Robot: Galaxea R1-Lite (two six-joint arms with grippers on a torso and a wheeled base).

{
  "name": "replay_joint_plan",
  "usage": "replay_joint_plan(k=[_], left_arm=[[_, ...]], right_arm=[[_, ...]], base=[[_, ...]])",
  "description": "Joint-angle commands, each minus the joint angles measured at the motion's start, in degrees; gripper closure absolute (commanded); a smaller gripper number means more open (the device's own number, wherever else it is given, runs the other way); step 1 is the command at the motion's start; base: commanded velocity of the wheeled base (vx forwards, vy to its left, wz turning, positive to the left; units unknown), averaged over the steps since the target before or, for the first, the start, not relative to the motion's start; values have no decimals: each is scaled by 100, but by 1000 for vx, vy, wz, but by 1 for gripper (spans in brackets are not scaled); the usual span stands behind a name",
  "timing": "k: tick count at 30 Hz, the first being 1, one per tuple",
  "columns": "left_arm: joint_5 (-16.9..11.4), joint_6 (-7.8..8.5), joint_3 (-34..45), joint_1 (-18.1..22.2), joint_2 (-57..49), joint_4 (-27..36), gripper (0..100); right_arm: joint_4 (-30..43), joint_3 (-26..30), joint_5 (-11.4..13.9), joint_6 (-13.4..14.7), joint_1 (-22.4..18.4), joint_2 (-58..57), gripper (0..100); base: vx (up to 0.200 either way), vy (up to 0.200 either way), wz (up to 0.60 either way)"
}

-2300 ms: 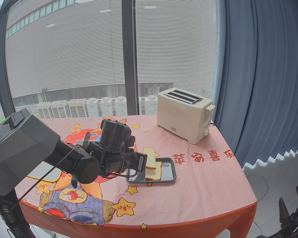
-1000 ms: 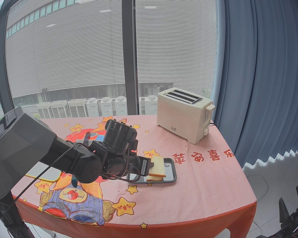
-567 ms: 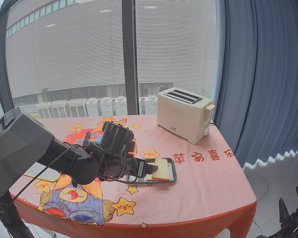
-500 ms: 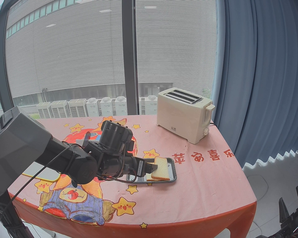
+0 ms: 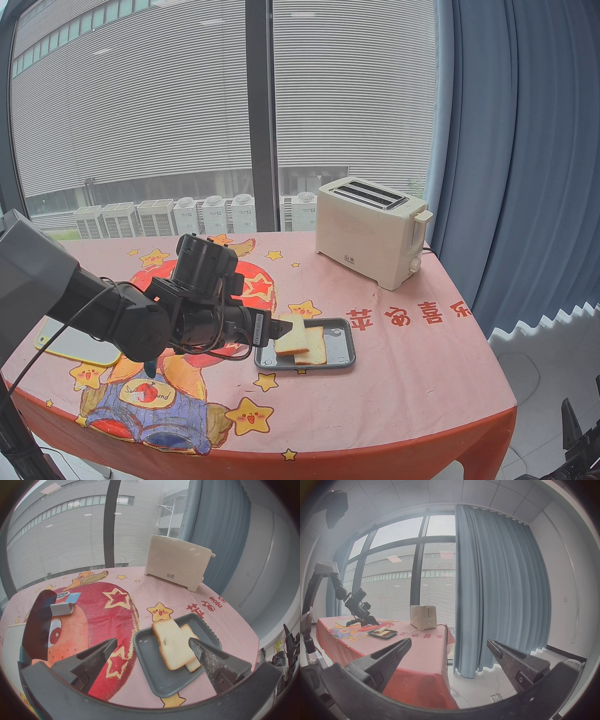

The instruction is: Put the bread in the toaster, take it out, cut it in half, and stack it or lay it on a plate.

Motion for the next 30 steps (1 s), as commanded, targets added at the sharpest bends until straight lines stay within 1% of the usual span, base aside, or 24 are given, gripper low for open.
replay_joint_plan(k=[1, 5, 9, 15, 22, 23, 24, 25, 27, 29, 30], left_arm=[[-26, -39, 101, 11, -13, -21, 0], [-26, -30, 74, 28, -22, -21, 0], [-26, 14, 92, 20, -39, -21, 0], [-35, -21, 83, -7, -162, -30, 0], [0, -3, 188, -24, -1024, -30, 0], [71, 5, 320, -24, -1384, -39, 0], [115, 5, 373, -15, -1507, -47, 0], [273, 14, 566, 11, -1841, -153, 0], [440, 23, 874, 64, -2237, -461, 0], [589, 102, 1261, 160, -2658, -865, 0], [695, 164, 1516, 283, -2904, -1085, 0]], right_arm=[[-2, 99, -1, 1, 1, -93, 0], [-2, 99, 8, 1, 1, -93, 0], [-2, 99, -1, 1, 1, -93, 0], [-2, 99, -1, -8, 1, -93, 0], [-2, 99, -1, -8, 1, -93, 0], [-2, 99, -1, 1, 1, -93, 0], [-2, 99, -1, 1, 1, -93, 0], [-2, 99, -1, 1, 1, -93, 0], [7, 99, -1, -8, 1, -93, 0], [-2, 99, -1, 1, 1, -93, 0], [-2, 99, -1, -8, 1, -93, 0]], base=[[0, 0, 0], [0, 0, 0], [0, 0, 0], [0, 0, 0], [0, 0, 0], [0, 0, 0], [0, 0, 0], [0, 0, 0], [0, 0, 0], [0, 0, 0], [0, 0, 0]])
